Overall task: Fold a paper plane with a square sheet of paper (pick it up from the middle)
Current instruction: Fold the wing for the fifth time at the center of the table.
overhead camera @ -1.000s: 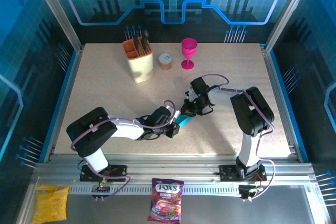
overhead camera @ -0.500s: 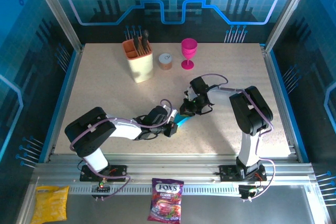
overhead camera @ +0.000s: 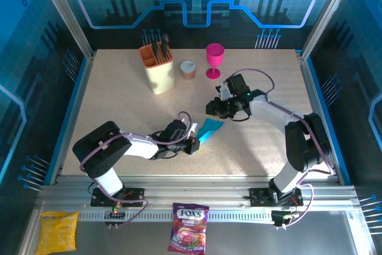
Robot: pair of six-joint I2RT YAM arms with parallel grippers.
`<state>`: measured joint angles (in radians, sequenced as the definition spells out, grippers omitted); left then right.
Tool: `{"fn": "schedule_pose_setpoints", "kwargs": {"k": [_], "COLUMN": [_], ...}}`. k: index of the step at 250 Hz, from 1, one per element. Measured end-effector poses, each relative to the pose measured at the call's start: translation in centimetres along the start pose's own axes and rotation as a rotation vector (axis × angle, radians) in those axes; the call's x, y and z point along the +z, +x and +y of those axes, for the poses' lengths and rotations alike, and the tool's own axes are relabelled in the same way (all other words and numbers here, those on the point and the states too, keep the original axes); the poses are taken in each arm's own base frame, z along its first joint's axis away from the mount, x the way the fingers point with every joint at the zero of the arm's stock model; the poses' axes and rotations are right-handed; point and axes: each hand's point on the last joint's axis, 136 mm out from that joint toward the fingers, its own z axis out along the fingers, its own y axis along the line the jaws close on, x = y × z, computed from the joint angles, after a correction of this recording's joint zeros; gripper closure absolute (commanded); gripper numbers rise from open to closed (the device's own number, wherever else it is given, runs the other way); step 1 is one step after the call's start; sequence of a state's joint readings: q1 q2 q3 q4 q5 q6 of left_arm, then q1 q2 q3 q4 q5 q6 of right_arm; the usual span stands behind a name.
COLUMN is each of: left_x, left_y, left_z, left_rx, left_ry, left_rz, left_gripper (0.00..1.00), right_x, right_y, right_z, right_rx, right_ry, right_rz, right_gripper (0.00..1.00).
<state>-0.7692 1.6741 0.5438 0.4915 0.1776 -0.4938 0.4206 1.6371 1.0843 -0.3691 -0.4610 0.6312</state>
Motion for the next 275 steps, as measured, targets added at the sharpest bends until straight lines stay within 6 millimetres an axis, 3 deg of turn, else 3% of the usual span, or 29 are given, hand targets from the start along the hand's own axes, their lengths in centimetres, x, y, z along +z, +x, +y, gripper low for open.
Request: {"fn": "schedule_pose_setpoints", "kwargs": {"k": [61,98,160,275], "left_x": [-0.1,-0.1,0.0,0.0], "left_y": [-0.3,-0.4,-0.4,-0.6], "left_z": [0.7,0.6,0.5,0.6], "left_rx": [-0.070,-0.080,-0.082,-0.115], "left_ry": [0.044,0.062,0.088,0.125], "left_rz": [-0.011,-0.014,-0.019,-0.024], "left_gripper": [1.00,1.00,1.00,1.00], "right_x": [1.8,3.3,5.2,7.9], "right_y": [5.9,8.4,8.1,7.1], "right_z": [-3.0,-3.3,-1.3,-2.4], "right_rx": [0.041,0.028,-0.032,-0.037], "right_ry": [0.037,0.038,-0.027,-0.035], "right_rz": [0.062,0.087,0.051,0.026], "right_gripper": [0.86,0.90,0.94,0.97]}}
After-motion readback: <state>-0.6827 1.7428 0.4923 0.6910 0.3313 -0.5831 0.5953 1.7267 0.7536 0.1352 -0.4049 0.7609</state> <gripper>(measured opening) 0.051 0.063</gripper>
